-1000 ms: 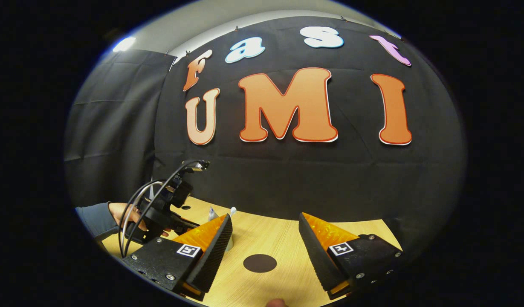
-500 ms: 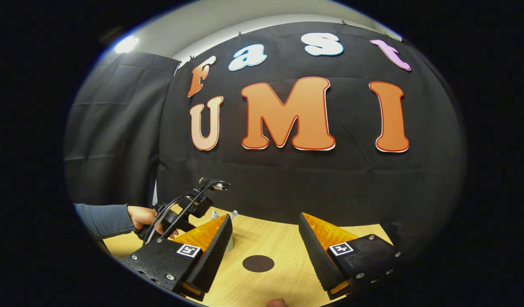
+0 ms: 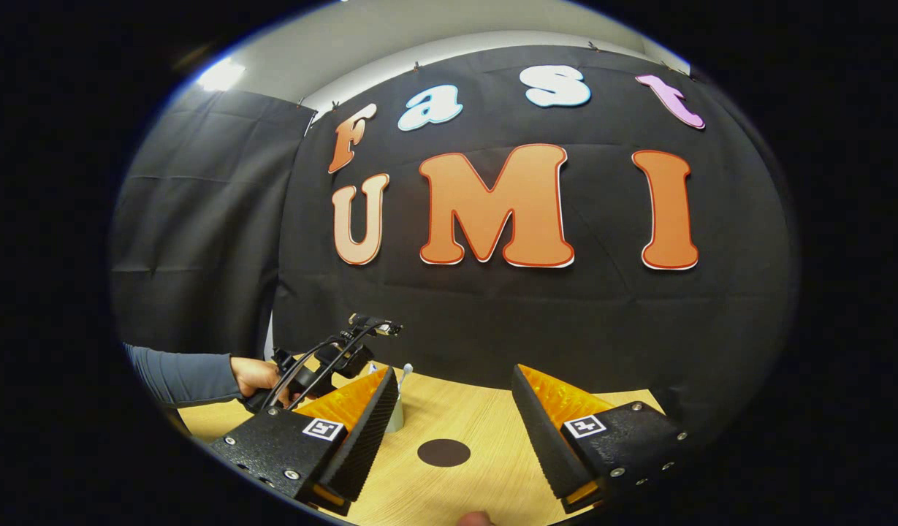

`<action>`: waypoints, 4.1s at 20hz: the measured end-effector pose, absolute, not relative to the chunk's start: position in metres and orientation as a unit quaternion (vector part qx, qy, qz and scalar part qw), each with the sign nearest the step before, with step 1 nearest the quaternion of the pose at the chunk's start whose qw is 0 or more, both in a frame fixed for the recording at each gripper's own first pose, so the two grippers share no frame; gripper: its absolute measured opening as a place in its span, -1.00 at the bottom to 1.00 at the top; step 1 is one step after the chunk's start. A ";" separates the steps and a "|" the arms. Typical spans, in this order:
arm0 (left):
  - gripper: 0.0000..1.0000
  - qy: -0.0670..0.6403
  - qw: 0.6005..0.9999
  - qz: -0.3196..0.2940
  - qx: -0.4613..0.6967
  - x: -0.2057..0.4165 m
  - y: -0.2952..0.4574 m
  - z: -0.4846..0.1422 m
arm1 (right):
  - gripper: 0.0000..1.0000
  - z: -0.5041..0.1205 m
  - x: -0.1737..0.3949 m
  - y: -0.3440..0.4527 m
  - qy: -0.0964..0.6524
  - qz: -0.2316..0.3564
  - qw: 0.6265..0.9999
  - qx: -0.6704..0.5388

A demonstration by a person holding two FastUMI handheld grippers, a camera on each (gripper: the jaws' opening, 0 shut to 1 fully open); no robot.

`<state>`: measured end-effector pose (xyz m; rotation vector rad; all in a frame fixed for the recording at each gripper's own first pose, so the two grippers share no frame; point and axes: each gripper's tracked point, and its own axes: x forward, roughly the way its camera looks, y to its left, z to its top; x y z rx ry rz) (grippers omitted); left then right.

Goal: Put the toothbrush and toothpaste on the desktop into the cup, then pick up the cup and place it on the coaster on the desktop.

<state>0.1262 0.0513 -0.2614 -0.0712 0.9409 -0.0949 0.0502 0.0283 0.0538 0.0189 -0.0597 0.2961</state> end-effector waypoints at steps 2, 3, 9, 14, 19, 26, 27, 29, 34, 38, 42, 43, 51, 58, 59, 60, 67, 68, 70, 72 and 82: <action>-0.62 0.450 0.891 -0.044 -0.035 0.128 0.050 -0.261 | 0.88 0.054 0.048 0.021 -0.034 0.140 0.989 0.014; -0.62 0.447 0.893 -0.041 -0.038 0.127 0.050 -0.260 | 0.87 0.055 0.047 0.019 -0.038 0.140 0.989 0.019; -0.63 0.416 0.907 -0.042 -0.045 0.123 0.050 -0.238 | 0.87 0.057 0.042 0.010 -0.052 0.131 0.990 0.026; -0.63 0.415 0.908 -0.046 -0.026 0.123 0.048 -0.241 | 0.87 0.046 0.039 0.012 -0.042 0.132 0.990 0.023; -0.63 0.439 0.897 -0.051 -0.024 0.124 0.047 -0.241 | 0.87 0.041 0.038 0.015 -0.034 0.138 0.989 0.025; -0.52 0.448 0.892 -0.066 -0.006 0.129 0.046 -0.249 | 0.87 0.035 0.036 0.020 -0.032 0.145 0.989 0.019; -0.50 0.456 0.888 -0.068 -0.006 0.129 0.044 -0.254 | 0.87 0.033 0.037 0.019 -0.030 0.145 0.989 0.017; -0.45 0.475 0.877 -0.066 -0.012 0.126 0.042 -0.270 | 0.88 0.029 0.038 0.021 -0.025 0.147 0.989 0.017; -0.55 0.477 0.877 -0.061 -0.020 0.124 0.042 -0.270 | 0.87 0.023 0.045 0.018 -0.018 0.142 0.990 0.016; -0.65 0.459 0.886 -0.056 -0.029 0.122 0.045 -0.261 | 0.87 0.023 0.045 0.017 -0.019 0.141 0.990 0.020; -0.66 0.447 0.892 -0.058 -0.035 0.120 0.048 -0.257 | 0.87 0.023 0.041 0.019 -0.023 0.144 0.989 0.019; -0.65 0.446 0.893 -0.058 -0.032 0.121 0.049 -0.259 | 0.87 0.023 0.040 0.019 -0.023 0.144 0.989 0.019; -0.65 0.421 0.904 -0.063 -0.035 0.120 0.049 -0.250 | 0.87 0.025 0.038 0.016 -0.029 0.143 0.989 0.023; -0.65 0.410 0.909 -0.067 -0.018 0.120 0.057 -0.243 | 0.87 0.021 0.038 0.018 -0.026 0.144 0.989 0.022; -0.66 0.416 0.907 -0.068 -0.017 0.118 0.055 -0.245 | 0.88 0.020 0.039 0.018 -0.024 0.143 0.989 0.021; -0.65 0.419 0.905 -0.067 -0.017 0.121 0.057 -0.244 | 0.87 0.018 0.039 0.019 -0.021 0.144 0.989 0.020; -0.47 0.446 0.892 -0.068 -0.008 0.129 0.056 -0.253 | 0.87 0.014 0.040 0.017 -0.016 0.144 0.989 0.019; -0.43 0.445 0.893 -0.070 -0.001 0.132 0.055 -0.249 | 0.88 0.015 0.040 0.016 -0.016 0.143 0.989 0.019; -0.36 0.450 0.890 -0.075 0.022 0.135 0.051 -0.242 | 0.88 0.013 0.040 0.015 -0.015 0.144 0.989 0.018; -0.27 0.456 0.885 -0.082 0.041 0.142 0.041 -0.234 | 0.87 0.011 0.040 0.014 -0.015 0.143 0.989 0.020; -0.44 0.507 0.856 -0.090 0.045 0.139 0.042 -0.253 | 0.87 -0.001 0.047 0.004 -0.006 0.136 0.990 0.032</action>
